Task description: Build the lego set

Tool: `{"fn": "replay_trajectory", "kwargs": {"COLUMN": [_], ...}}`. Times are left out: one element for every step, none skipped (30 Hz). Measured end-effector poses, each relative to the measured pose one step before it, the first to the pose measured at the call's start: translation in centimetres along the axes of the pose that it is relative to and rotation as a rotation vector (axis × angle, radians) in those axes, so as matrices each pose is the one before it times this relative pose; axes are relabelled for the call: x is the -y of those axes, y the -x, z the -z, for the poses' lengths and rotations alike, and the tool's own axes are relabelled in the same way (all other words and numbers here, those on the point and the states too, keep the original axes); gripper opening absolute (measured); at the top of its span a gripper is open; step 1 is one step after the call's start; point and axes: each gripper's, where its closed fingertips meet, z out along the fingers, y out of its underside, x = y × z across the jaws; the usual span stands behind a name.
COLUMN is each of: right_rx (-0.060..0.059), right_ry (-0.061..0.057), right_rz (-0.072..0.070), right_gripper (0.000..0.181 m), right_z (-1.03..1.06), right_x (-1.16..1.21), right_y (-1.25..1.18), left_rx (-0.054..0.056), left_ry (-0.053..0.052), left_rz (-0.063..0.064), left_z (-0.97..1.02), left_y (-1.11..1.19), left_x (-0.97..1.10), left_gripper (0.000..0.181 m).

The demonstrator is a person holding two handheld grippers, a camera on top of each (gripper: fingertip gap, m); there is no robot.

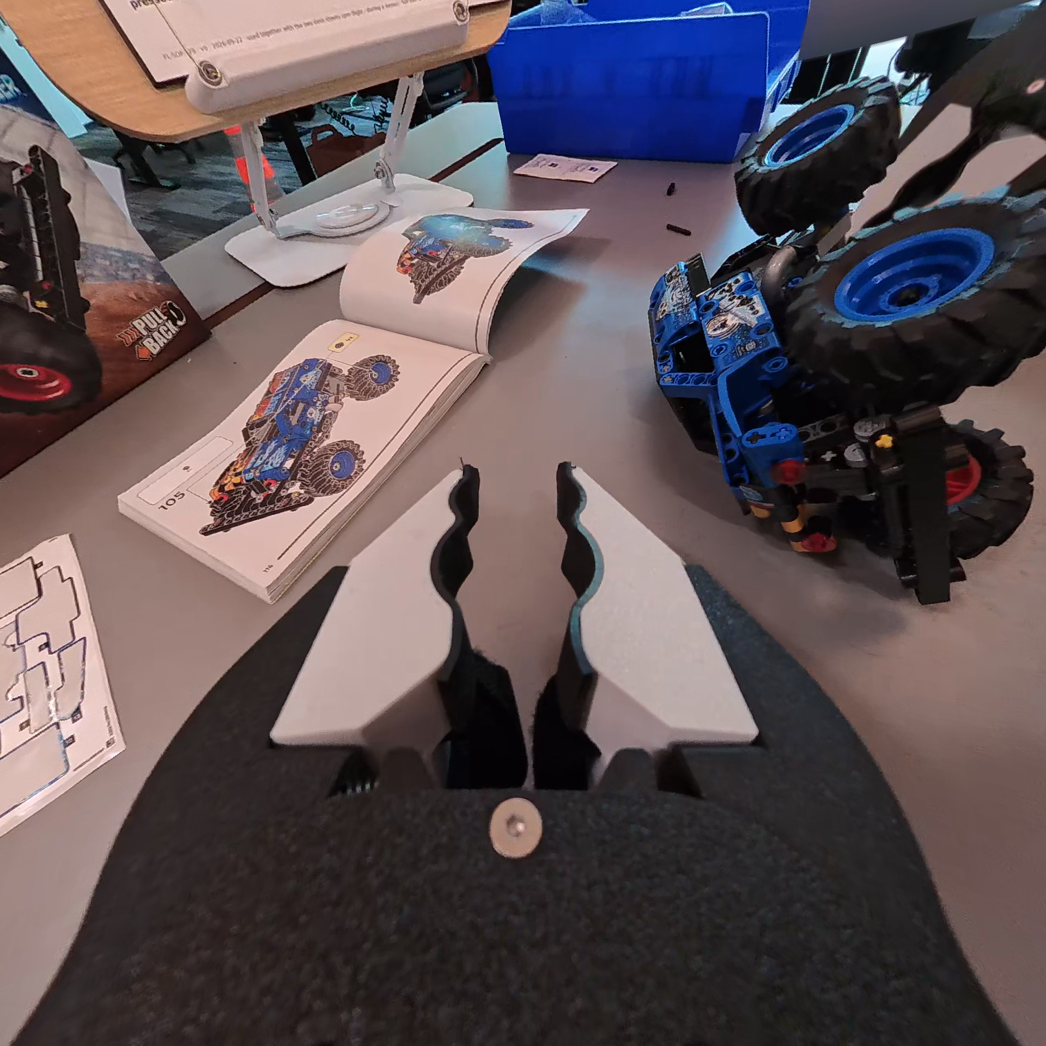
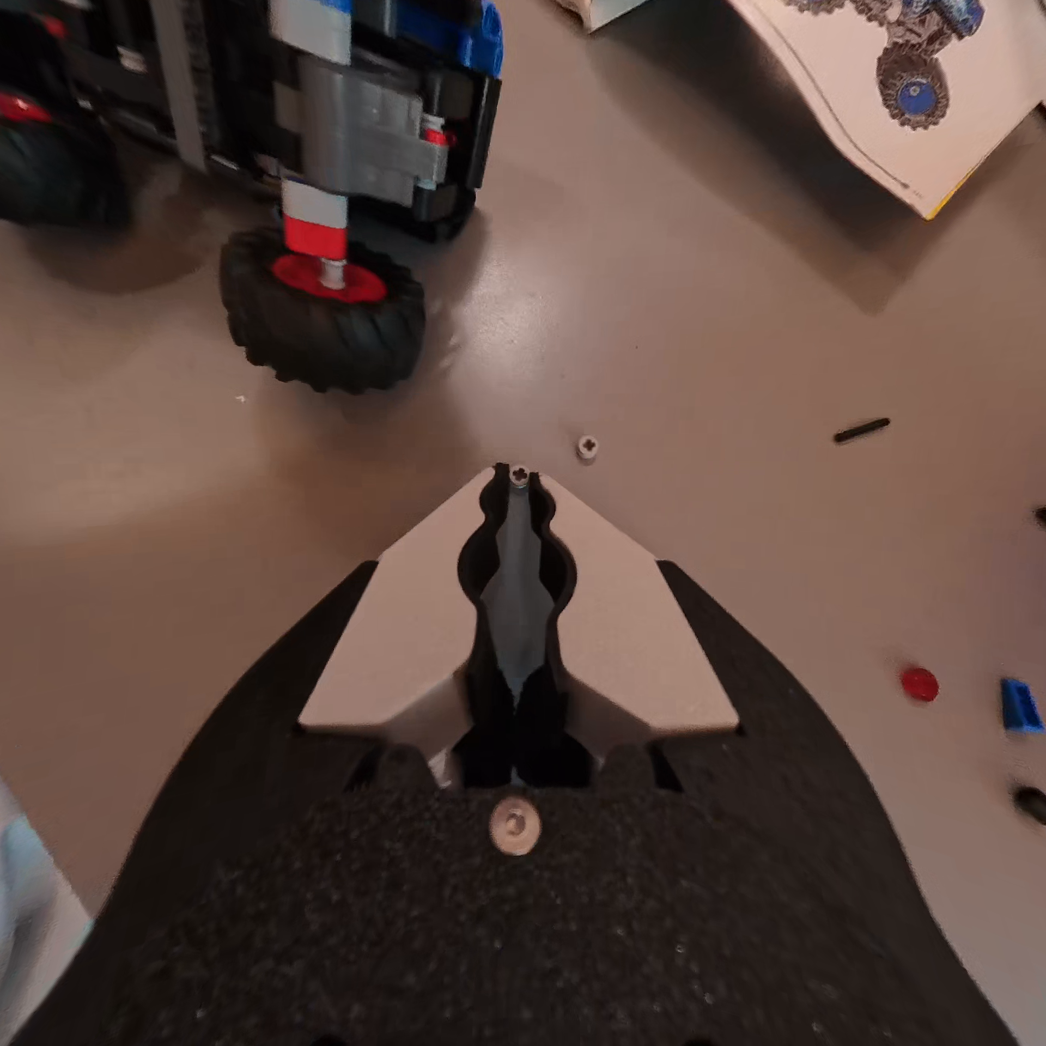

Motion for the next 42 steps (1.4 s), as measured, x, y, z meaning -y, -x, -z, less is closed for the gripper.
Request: {"fn": "replay_trajectory", "kwargs": {"right_rx": [-0.0154,0.0005,0.0040,-0.0003,-0.0068,-0.0208,-0.0493,-0.0637,-0.0589,-0.0505,-0.0237,0.0046,0.0058,-0.0061,-0.0004,-0.0078,-0.0228,-0.0139,-0.0040,-0.0136,-0.0059,0.0063,0.0052,0.0012,0.0035,-0.0007,-0.0027,0.0034,0.0040,0.0042,-0.0005,-0.0071,-0.0090,-0.0071,0.0000,-0.0018,-0.0054,-0.0087,-0.0142,-0.0188,-0.0296,-0.0177], "right_ry": [-0.0089,0.0003,0.0029,0.0009,-0.0054,-0.0077,0.0001,0.0079,0.0105,0.0174,0.0148,-0.0032,-0.0043,-0.0056,-0.0060,0.0094,0.0062,-0.0064,-0.0021,0.0074,0.0046,-0.0015,0.0004,-0.0003,-0.0009,0.0008,0.0036,0.0045,-0.0014,-0.0030,0.0039,0.0025,0.0026,0.0016,-0.0001,0.0000,0.0024,0.0008,0.0005,0.0019,0.0058,-0.0009], "right_rz": [0.0082,0.0003,-0.0109,-0.0132,-0.0134,-0.0097,-0.0118,-0.0146,-0.0179,-0.0236,-0.0257,-0.0243,-0.0179,-0.0090,-0.0004,0.0024,0.0062,0.0068,0.0036,-0.0009,-0.0024,-0.0049,-0.0043,-0.0003,0.0032,0.0023,0.0024,0.0025,0.0038,0.0048,0.0068,0.0085,0.0061,0.0026,-0.0020,-0.0035,0.0018,0.0086,0.0147,0.0183,0.0178,0.0081], "right_gripper": [0.006,0.007,0.010,0.012,0.013,0.015,0.017,0.019,0.017,0.016,0.017,0.016,0.016,0.016,0.016,0.015,0.015,0.014,0.014,0.015,0.016,0.016,0.016,0.016,0.016,0.014,0.014,0.014,0.015,0.015,0.015,0.015,0.015,0.018,0.016,0.018,0.019,0.020,0.021,0.020,0.020,0.019], "right_z": [-0.207,-0.013,0.079,0.235,0.502,0.770,0.934,0.935,0.767,0.544,0.323,0.184,0.054,-0.023,-0.082,-0.136,-0.044,0.031,0.025,0.000,-0.016,0.000,0.005,-0.002,-0.002,0.012,0.017,0.043,0.038,0.019,-0.023,0.006,-0.007,-0.011,-0.005,0.017,-0.008,0.003,0.035,0.024,0.028,0.065], "right_x": [0.153,0.022,-0.044,-0.067,-0.164,-0.345,-0.608,-0.871,-0.984,-1.073,-0.878,-0.411,-0.204,-0.056,-0.009,-0.198,-0.117,0.028,-0.018,-0.115,-0.111,-0.022,-0.004,-0.005,0.014,-0.009,-0.064,-0.059,0.027,0.047,-0.043,-0.021,-0.028,-0.030,-0.021,-0.010,-0.053,0.004,0.039,-0.008,-0.094,-0.051], "right_y": [-0.099,-0.004,-0.047,-0.122,-0.238,-0.543,-1.139,-1.523,-1.576,-1.449,-0.928,-0.318,-0.109,-0.126,0.031,-0.077,-0.323,-0.170,-0.075,-0.294,-0.183,0.011,0.020,-0.011,0.045,0.002,-0.031,0.079,0.111,0.169,0.108,-0.013,-0.092,-0.122,-0.065,-0.108,-0.131,-0.111,-0.106,-0.155,-0.361,-0.274], "left_rx": [-0.0003,-0.0016,-0.0015,-0.0013,-0.0018,-0.0017,-0.0013,-0.0008,-0.0001,0.0002,-0.0006,-0.0012,-0.0009,-0.0010,-0.0021,0.0000,0.0023,0.0004,-0.0008,-0.0014,-0.0005,-0.0004,0.0002,-0.0006,-0.0016,-0.0017,-0.0005,-0.0001,-0.0001,-0.0008,-0.0013,-0.0006,0.0000,-0.0003,-0.0002,-0.0003,-0.0007,-0.0011,-0.0006,-0.0003,0.0000,-0.0003], "left_ry": [-0.0036,0.0005,0.0011,-0.0009,-0.0003,0.0012,0.0015,0.0016,0.0025,0.0044,0.0062,0.0055,0.0028,0.0005,-0.0001,-0.0006,-0.0027,-0.0038,-0.0017,0.0008,0.0009,0.0002,-0.0005,-0.0003,0.0010,0.0013,0.0000,-0.0005,-0.0001,0.0003,0.0014,0.0018,0.0014,0.0011,0.0003,-0.0001,-0.0001,0.0000,0.0004,0.0004,-0.0004,-0.0003], "left_rz": [0.0014,0.0047,0.0055,0.0042,0.0030,0.0020,-0.0004,-0.0033,-0.0052,-0.0059,-0.0060,-0.0056,-0.0041,-0.0012,0.0012,0.0018,0.0015,0.0016,0.0031,0.0040,0.0022,-0.0001,-0.0012,-0.0008,0.0004,0.0002,-0.0011,-0.0011,-0.0006,-0.0007,-0.0007,-0.0010,-0.0017,-0.0018,-0.0011,-0.0001,0.0005,0.0005,0.0005,0.0003,-0.0001,0.0003], "left_z": [0.048,0.018,0.010,0.031,0.018,0.009,0.010,-0.008,-0.021,-0.049,-0.071,-0.063,-0.037,-0.011,-0.006,0.006,0.027,0.050,0.021,0.012,-0.011,0.001,0.005,0.006,-0.006,0.009,-0.001,0.005,-0.001,0.002,-0.004,-0.020,-0.013,-0.007,-0.003,0.012,0.009,0.000,0.003,0.003,-0.003,0.008], "left_y": [0.013,0.014,0.029,0.022,-0.007,-0.008,-0.026,-0.059,-0.054,-0.063,-0.073,-0.074,-0.062,-0.046,-0.035,0.007,0.050,0.012,0.016,0.012,0.009,-0.004,-0.010,-0.023,-0.036,-0.035,-0.019,-0.015,-0.008,-0.017,-0.033,-0.019,-0.017,-0.031,-0.016,-0.014,-0.015,-0.009,-0.002,-0.006,0.001,0.003], "left_x": [0.041,-0.010,-0.025,0.013,-0.007,-0.020,-0.020,-0.030,-0.033,-0.052,-0.084,-0.068,-0.029,-0.008,0.014,0.002,0.037,0.053,0.016,-0.010,-0.009,-0.003,0.006,0.004,-0.019,-0.017,0.003,0.005,0.003,-0.003,-0.022,-0.021,-0.018,-0.016,-0.011,0.008,-0.003,-0.001,-0.007,-0.005,0.005,-0.001], "left_gripper": [0.026,0.026,0.026,0.026,0.026,0.026,0.026,0.026,0.026,0.026,0.026,0.026,0.027,0.027,0.026,0.026,0.026,0.027,0.027,0.026,0.026,0.026,0.026,0.027,0.026,0.026,0.026,0.026,0.027,0.027,0.026,0.026,0.026,0.026,0.026,0.026,0.026,0.026,0.026,0.026,0.026,0.026]}}
